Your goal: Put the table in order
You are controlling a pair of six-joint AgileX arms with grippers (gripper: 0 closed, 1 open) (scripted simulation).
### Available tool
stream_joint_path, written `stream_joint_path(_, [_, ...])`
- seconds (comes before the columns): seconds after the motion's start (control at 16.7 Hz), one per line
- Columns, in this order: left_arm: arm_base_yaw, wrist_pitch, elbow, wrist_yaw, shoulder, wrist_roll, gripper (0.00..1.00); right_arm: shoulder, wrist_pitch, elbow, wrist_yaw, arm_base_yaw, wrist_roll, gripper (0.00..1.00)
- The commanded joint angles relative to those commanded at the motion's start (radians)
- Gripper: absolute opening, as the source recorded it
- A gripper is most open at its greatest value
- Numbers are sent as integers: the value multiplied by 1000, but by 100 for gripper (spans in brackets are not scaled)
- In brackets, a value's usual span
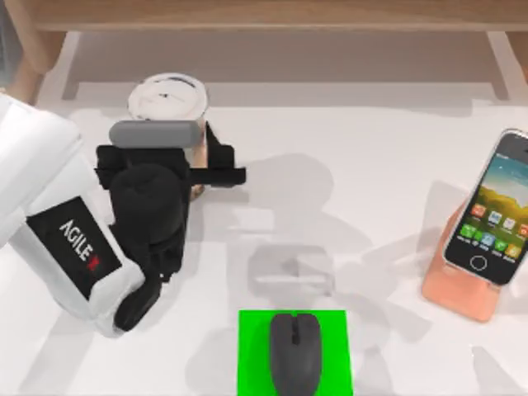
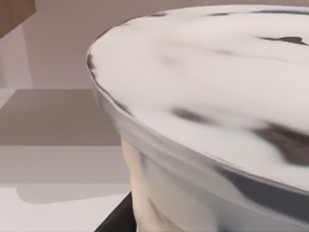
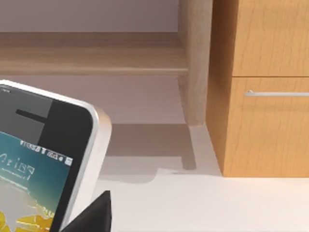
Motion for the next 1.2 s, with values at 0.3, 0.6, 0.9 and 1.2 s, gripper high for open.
stream_joint_path(0.3, [0, 0, 0, 0, 0, 0, 0, 0, 0, 0, 0, 0, 0, 100])
stream_joint_path(0.6, [-2, -12, -1, 0, -14, 1, 0, 0, 0, 0, 0, 0, 0, 100])
stream_joint_path(0.9, [-2, -43, -2, -1, -46, 2, 0, 0, 0, 0, 0, 0, 0, 100])
stream_joint_path(1.2, [-12, -36, 45, -2, -80, -5, 0, 0, 0, 0, 0, 0, 0, 100])
